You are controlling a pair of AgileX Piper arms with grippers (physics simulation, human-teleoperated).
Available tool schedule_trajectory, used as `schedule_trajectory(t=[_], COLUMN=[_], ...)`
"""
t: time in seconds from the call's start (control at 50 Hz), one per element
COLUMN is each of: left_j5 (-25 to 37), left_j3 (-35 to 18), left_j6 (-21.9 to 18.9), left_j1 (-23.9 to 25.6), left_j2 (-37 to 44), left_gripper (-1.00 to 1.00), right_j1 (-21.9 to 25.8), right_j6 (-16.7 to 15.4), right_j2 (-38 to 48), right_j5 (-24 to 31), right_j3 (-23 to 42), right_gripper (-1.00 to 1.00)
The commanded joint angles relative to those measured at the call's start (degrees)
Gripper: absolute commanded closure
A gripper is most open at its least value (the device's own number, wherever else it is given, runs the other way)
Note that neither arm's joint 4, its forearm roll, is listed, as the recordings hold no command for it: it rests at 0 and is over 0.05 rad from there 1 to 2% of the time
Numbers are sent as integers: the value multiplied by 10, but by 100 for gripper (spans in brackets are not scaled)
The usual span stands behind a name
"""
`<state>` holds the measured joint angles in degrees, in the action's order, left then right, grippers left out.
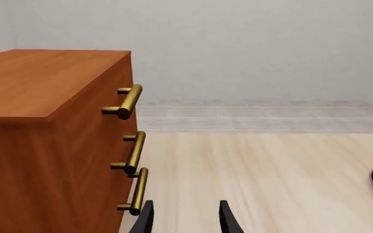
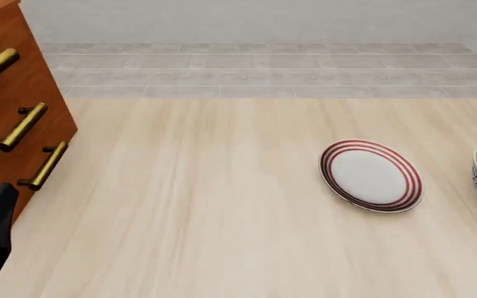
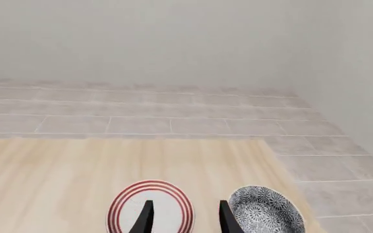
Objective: Put the bowl on top of the cabinet.
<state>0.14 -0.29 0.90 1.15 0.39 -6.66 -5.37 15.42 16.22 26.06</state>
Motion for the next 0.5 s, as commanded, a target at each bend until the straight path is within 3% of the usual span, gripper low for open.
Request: schedule_trajectory(t=[0.02, 0.14, 0.2, 0.5], left_j5=[-1, -2, -2, -5], left_j3=[0, 1, 1, 1], left_j6=[0, -1, 1, 2], left_j1=[2, 2, 2, 4], left_j2=[2, 4, 5, 11], left_gripper=[-100, -100, -100, -100], right_j1=[-37, -62, -59, -87], right_j6=[31, 6, 20, 4], right_j2=[38, 69, 71, 123], right_j5=[39, 43, 49, 66], right_j3=[47, 53, 61, 102], right_gripper=[-100, -100, -100, -100])
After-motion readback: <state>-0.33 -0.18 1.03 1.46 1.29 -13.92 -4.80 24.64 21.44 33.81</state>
